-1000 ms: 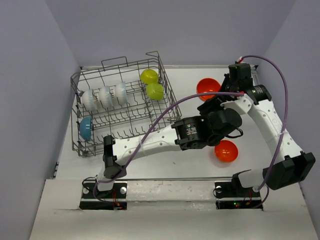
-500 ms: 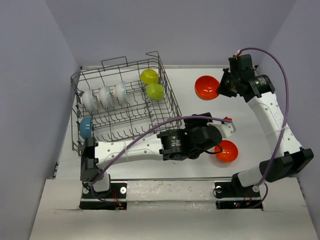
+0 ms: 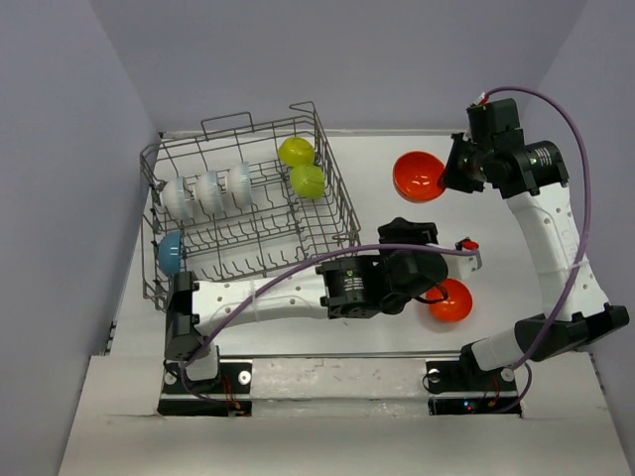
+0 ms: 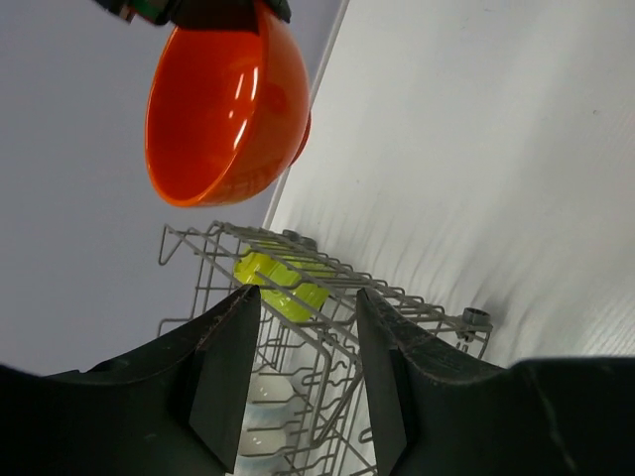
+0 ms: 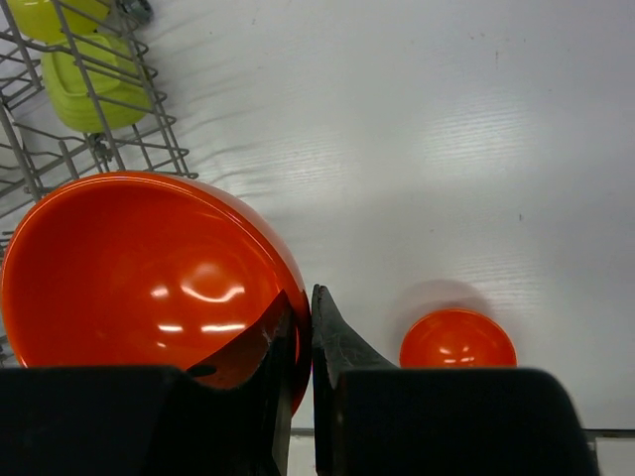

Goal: Load the bowls into the dish rack
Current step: Pass from the right arm to the left

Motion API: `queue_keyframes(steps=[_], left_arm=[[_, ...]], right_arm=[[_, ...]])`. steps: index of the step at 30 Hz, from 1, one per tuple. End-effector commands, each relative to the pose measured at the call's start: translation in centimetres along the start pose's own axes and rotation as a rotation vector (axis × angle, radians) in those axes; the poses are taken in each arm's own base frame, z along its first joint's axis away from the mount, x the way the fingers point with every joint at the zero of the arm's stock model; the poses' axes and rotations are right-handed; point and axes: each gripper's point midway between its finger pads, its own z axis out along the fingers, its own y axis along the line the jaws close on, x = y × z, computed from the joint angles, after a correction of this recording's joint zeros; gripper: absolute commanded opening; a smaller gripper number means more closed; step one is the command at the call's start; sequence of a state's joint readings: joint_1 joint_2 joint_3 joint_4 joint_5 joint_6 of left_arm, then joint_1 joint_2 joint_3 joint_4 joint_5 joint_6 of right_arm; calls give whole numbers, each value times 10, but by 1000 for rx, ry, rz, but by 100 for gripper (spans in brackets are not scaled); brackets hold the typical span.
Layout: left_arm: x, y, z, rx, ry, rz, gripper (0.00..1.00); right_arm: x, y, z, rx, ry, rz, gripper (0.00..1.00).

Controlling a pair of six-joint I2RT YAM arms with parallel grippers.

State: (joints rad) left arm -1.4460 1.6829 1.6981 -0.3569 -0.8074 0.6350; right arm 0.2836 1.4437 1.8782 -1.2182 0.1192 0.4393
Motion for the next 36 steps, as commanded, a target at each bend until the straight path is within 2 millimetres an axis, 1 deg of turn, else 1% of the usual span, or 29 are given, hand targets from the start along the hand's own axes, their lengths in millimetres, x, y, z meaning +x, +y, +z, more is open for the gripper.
queue_keyframes(steps=[1, 2, 3, 4, 5, 6, 8, 9, 10, 12, 14, 20, 23, 24, 26, 36], left_arm=[[-23, 10, 0, -9, -34, 64, 56], [-26, 7, 4, -7, -31, 79, 56], [-33, 12, 3, -14, -43, 73, 56], [-34, 12, 5, -19, -34, 85, 56], [-35, 8, 10, -19, -23, 110, 56], [-39, 12, 10, -31, -24, 108, 56], [-42, 12, 15, -37, -17, 128, 56], [-43, 14, 17, -44, -13, 128, 56], [-42, 11, 21, -40, -4, 141, 56], [-44, 16, 23, -46, -3, 136, 56], [-38, 13, 31, -34, 18, 149, 56], [-31, 10, 43, -8, 42, 148, 56], [-24, 8, 51, 17, 63, 149, 56], [-18, 6, 54, 27, 80, 156, 56], [-13, 9, 61, 40, 91, 146, 56], [-6, 5, 72, 88, 94, 148, 55]], right_arm=[[-2, 12, -8, -60, 8, -24, 1], [-2, 14, -7, -64, 12, -26, 1], [0, 15, -5, -73, 23, -33, 1], [1, 17, -3, -80, 32, -36, 1], [2, 18, 1, -82, 43, -40, 1], [3, 19, 3, -87, 50, -43, 1], [3, 20, 8, -86, 53, -48, 1], [5, 22, 9, -90, 56, -59, 1], [5, 21, 10, -87, 55, -63, 1], [7, 21, 11, -87, 59, -64, 1], [7, 22, 10, -97, 55, -71, 1], [12, 28, 8, -125, 52, -96, 1], [15, 26, 10, -123, 56, -102, 1], [15, 26, 11, -122, 57, -104, 1], [16, 26, 10, -124, 53, -104, 1], [14, 27, 9, -129, 44, -100, 1]])
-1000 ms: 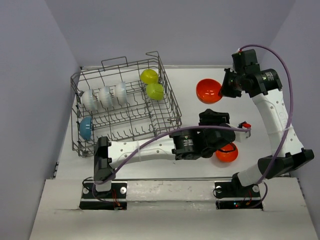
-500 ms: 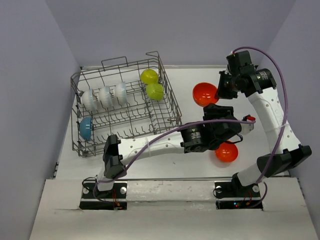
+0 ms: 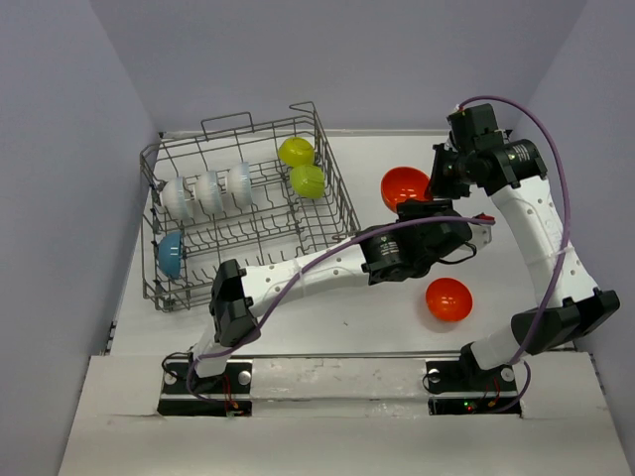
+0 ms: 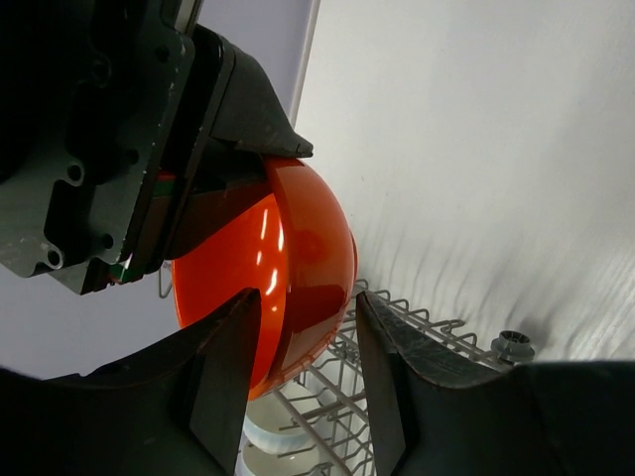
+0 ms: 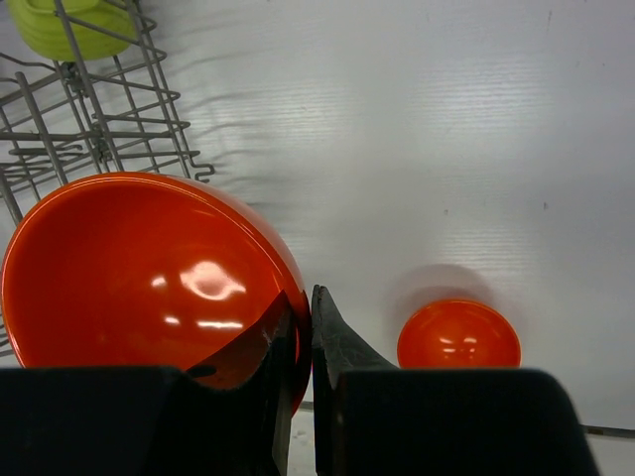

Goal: Load the bowls into the dish rack
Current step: Pass from the right arm to the left

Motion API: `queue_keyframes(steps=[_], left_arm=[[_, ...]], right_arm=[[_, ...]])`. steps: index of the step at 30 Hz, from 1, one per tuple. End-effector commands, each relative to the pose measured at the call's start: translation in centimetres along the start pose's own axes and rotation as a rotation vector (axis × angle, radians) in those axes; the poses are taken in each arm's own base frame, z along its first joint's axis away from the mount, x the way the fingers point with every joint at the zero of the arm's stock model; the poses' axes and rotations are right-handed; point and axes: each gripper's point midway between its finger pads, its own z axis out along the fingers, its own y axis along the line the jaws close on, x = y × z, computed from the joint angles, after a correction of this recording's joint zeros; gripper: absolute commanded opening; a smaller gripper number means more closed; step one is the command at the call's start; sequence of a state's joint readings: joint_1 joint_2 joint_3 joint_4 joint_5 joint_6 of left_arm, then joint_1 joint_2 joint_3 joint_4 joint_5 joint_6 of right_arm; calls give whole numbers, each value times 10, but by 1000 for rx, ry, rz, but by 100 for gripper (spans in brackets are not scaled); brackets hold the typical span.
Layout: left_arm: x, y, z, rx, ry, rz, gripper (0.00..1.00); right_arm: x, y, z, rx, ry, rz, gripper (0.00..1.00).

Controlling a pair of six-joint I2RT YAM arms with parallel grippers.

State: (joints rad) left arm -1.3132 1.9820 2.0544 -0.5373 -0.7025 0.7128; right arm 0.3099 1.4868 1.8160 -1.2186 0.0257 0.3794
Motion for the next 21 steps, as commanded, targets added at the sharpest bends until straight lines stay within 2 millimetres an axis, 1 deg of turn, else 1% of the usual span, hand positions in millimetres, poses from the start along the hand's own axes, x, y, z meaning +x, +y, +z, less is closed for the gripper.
queue_keyframes(steps=[1, 2, 5, 12, 14, 17, 18, 20, 21], left_arm=[[-5, 9, -6, 21, -19, 31, 55], [-4, 10, -6, 20, -18, 30, 54], [-3, 12, -5, 18, -9, 24, 45], [-3, 17, -8, 17, -1, 19, 40], [-3, 17, -7, 19, -1, 20, 36], [-2, 16, -5, 23, 4, 21, 23], [-3, 17, -6, 23, 1, 18, 14], [-3, 16, -7, 31, 4, 22, 6], [-4, 17, -7, 31, 3, 20, 0]], right_arm=[[-17, 13, -18, -66, -98, -21, 1], [-17, 13, -18, -67, -101, -22, 1], [-16, 13, -17, -67, -101, -19, 1], [-14, 9, -12, -51, -101, -12, 1], [-15, 9, -13, -53, -106, -13, 1], [-15, 9, -14, -51, -110, -15, 1], [-15, 9, -15, -53, -112, -13, 1], [-16, 9, -16, -54, -117, -11, 1], [-16, 9, -17, -56, -119, -13, 1]])
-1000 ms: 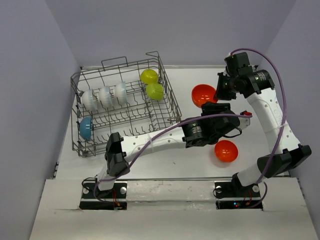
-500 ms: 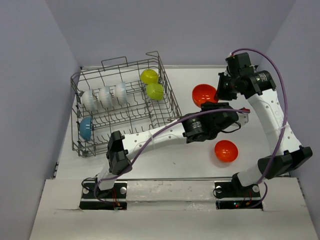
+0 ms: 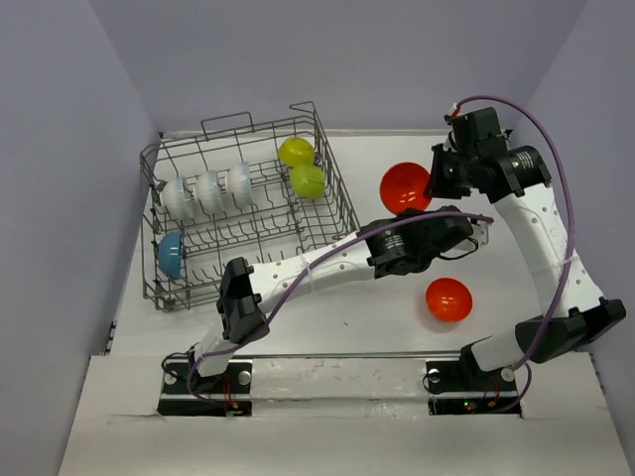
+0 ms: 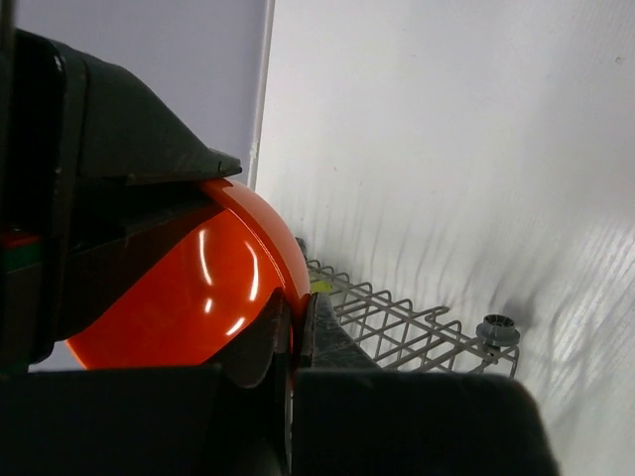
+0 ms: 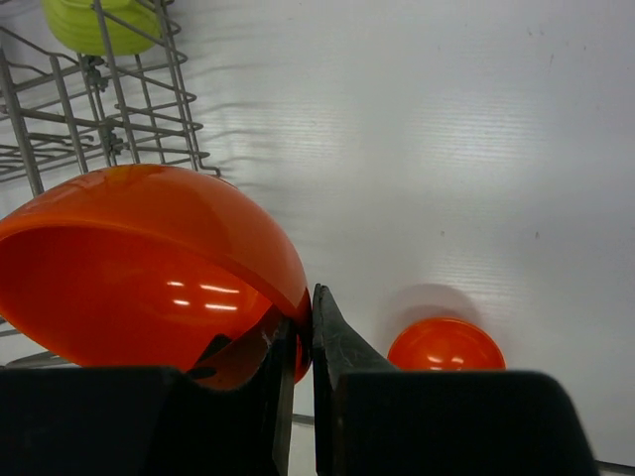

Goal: Load the bowls into the dish rack
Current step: Pass from the right arm to the left, then place the upside down bowl on the dish rack.

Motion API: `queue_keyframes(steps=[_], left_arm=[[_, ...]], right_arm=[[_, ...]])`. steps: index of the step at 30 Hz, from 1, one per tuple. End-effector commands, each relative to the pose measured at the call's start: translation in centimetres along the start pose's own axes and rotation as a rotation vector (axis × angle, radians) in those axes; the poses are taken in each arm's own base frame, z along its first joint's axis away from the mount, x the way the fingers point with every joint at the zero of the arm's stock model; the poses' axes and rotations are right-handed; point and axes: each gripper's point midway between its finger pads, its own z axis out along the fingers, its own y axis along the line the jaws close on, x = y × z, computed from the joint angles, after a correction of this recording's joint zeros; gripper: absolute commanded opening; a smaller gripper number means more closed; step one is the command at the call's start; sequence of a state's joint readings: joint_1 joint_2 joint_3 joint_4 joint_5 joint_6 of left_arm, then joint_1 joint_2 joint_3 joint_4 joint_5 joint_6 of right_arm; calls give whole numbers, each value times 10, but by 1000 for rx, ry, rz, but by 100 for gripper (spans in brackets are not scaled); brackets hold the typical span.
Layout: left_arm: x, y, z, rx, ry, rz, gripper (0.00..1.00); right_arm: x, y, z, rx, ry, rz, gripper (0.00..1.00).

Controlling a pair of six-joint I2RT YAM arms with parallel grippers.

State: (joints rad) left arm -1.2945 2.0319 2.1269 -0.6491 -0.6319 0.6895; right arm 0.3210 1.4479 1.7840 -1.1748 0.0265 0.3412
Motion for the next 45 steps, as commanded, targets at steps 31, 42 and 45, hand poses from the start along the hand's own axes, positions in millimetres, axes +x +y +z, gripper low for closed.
queue_keyframes(steps=[31, 42, 45], left_arm=[[-8, 99, -39, -46, -202, -342, 0], [38, 173, -83, -82, -394, -755, 0], [46, 194, -97, -97, -491, -905, 0]], right_arm=[[-72, -29, -154, 11, -664, 293, 75], [-54, -2, -105, -135, -573, 270, 75], [-48, 11, -79, -186, -512, 257, 75]])
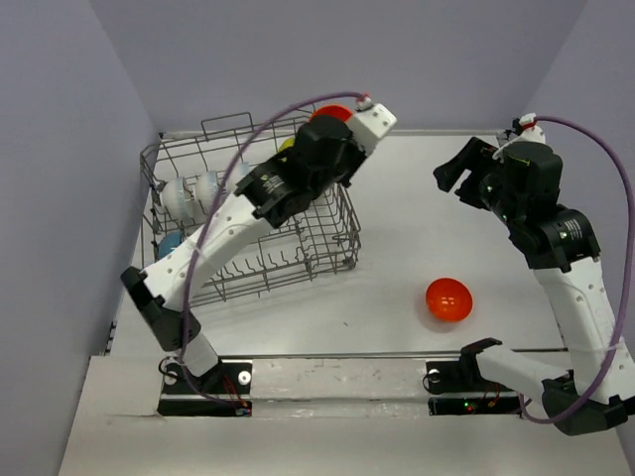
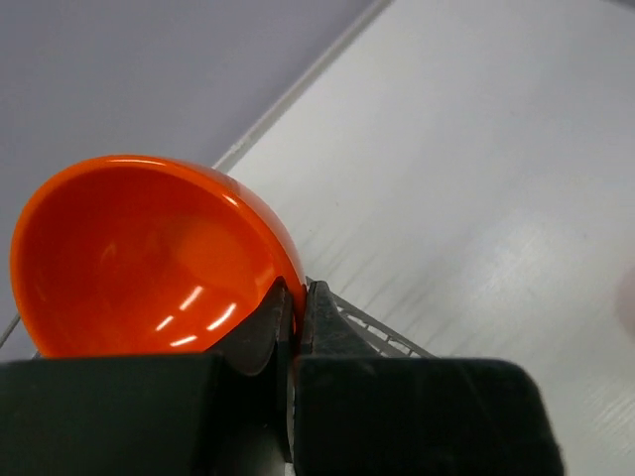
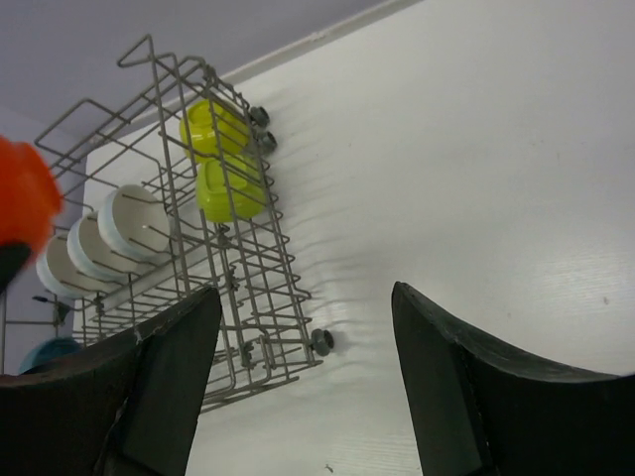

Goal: Load the bowls into the dish rack
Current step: Place the upside down bowl on the dish rack.

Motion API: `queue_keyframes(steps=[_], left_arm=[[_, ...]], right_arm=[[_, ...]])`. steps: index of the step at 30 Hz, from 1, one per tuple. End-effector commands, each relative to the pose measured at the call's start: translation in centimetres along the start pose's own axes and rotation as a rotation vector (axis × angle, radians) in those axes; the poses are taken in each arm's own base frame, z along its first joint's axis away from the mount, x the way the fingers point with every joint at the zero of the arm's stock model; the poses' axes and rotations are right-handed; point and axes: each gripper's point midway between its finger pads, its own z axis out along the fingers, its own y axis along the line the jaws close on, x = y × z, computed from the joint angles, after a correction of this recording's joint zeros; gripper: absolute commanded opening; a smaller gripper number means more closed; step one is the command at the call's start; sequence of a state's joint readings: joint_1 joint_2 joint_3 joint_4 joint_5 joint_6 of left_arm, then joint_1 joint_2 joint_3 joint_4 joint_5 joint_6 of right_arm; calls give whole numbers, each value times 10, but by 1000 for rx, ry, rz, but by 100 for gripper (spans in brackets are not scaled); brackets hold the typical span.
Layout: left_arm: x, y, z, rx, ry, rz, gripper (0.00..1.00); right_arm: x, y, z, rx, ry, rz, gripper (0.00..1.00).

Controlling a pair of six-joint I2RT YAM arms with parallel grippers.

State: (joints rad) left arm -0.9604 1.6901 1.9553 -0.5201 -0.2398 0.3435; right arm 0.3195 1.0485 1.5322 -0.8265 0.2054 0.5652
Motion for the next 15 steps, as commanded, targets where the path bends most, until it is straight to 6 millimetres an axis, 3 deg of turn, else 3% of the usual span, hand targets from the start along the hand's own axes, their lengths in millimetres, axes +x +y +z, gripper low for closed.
queue_keyframes(steps=[1, 3, 4, 5, 6, 7, 9, 10, 14, 15], left_arm=[[-57, 59, -62, -65, -307, -303, 0], [-61, 81, -80, -81, -380, -389, 0], [-47, 83, -76, -84, -365, -417, 0], [-52, 86, -80, -64, -414, -464, 0], [-57, 93, -98, -61, -468, -499, 0], [-39, 97, -92, -71, -449, -522, 0], [-49, 98, -113, -25, -549, -580, 0], [-35, 95, -108, -17, -533, -600, 0], [-26, 98, -121, 65, -639, -713, 0], [-32, 104, -133, 83, -702, -714, 0]], right_arm=[[12, 23, 19, -122, 38, 8, 75], [26, 33, 32, -174, 91, 5, 73], [31, 39, 36, -203, 120, 5, 72], [39, 46, 44, -234, 154, 6, 72], [41, 48, 48, -244, 164, 6, 70], [43, 50, 51, -250, 171, 7, 70], [48, 55, 59, -267, 183, 0, 70], [50, 56, 62, -273, 189, 0, 70], [67, 66, 74, -299, 238, -18, 69], [73, 74, 75, -320, 253, -31, 69]])
